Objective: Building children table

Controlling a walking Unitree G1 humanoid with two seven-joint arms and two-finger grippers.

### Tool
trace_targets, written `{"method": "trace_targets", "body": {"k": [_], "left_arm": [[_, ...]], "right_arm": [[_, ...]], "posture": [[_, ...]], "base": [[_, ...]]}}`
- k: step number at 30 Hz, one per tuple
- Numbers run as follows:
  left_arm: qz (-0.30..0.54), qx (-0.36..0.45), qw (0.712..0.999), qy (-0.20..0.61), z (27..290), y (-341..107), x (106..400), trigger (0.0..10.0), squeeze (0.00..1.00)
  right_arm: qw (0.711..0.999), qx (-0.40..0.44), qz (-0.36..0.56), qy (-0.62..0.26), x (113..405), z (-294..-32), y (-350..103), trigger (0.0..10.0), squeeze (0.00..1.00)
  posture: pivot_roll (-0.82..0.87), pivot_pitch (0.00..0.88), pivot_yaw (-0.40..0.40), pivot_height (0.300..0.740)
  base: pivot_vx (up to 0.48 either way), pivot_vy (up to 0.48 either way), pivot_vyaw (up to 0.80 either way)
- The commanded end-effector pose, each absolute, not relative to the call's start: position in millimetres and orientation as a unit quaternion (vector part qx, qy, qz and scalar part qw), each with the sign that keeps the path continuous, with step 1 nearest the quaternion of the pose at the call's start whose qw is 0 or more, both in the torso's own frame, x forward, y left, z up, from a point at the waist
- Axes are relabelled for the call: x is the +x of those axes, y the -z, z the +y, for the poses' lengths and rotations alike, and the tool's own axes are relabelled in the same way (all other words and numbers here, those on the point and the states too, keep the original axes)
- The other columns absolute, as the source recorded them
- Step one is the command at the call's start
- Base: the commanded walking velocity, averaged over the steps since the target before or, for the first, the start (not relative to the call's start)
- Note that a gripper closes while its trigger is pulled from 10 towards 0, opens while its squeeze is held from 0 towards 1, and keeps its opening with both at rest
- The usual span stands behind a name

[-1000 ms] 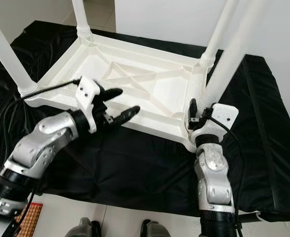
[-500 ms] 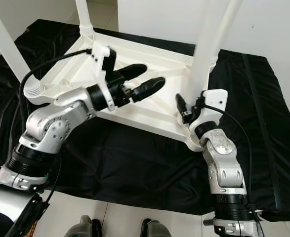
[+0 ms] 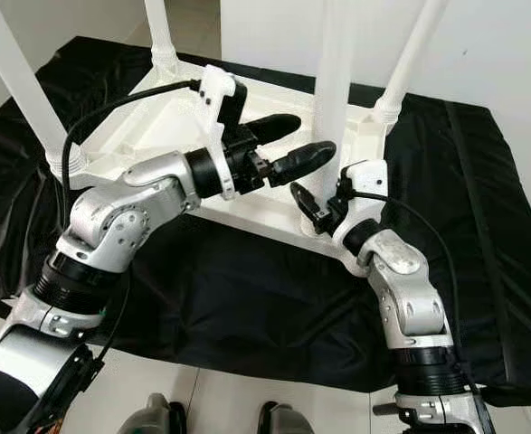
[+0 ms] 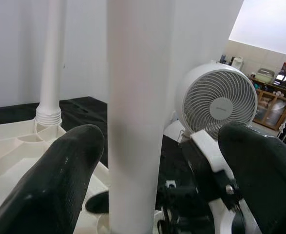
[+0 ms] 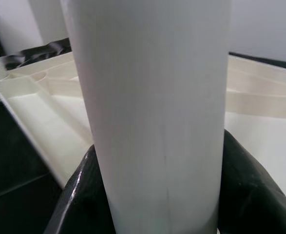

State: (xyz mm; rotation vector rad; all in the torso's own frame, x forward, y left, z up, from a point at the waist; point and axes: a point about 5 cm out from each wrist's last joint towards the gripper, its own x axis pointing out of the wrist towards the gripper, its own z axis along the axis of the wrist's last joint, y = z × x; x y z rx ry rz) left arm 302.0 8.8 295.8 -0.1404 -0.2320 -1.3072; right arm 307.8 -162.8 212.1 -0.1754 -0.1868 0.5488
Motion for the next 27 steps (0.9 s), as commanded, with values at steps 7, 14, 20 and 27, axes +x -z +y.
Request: {"method": "trace_targets", "body": {"k": [7, 14, 20, 27], "left_arm": [[-0.101, -0.029, 0.732, 0.674, -4, -293, 294, 10.0, 0.0], [-0.098, -0.022, 0.727, 0.68, -10, -293, 295, 10.0, 0.0], [-0.1, -0.023, 0.716, 0.69, -13, -295, 293, 9.1, 0.0], [-0.1, -0.03, 0.71, 0.696, -13, -298, 293, 0.0, 0.0]], "right_arm": [[0.94, -0.088, -0.092, -0.317, 301, -155, -215, 10.0, 0.0], [0.926, -0.093, -0.084, -0.356, 296, -149, -213, 10.0, 0.0], [0.918, -0.094, -0.077, -0.378, 291, -145, -211, 10.0, 0.0], [0.916, -0.098, -0.074, -0.382, 290, -145, -210, 10.0, 0.0]], "posture": [[0.08, 0.145, -0.038, 0.74], [0.08, 0.135, -0.035, 0.74], [0.07, 0.128, -0.033, 0.74], [0.07, 0.125, -0.034, 0.74]], "base": [[0.0, 0.0, 0.0], [0.0, 0.0, 0.0], [0.0, 0.0, 0.0], [0.0, 0.0, 0.0]]}}
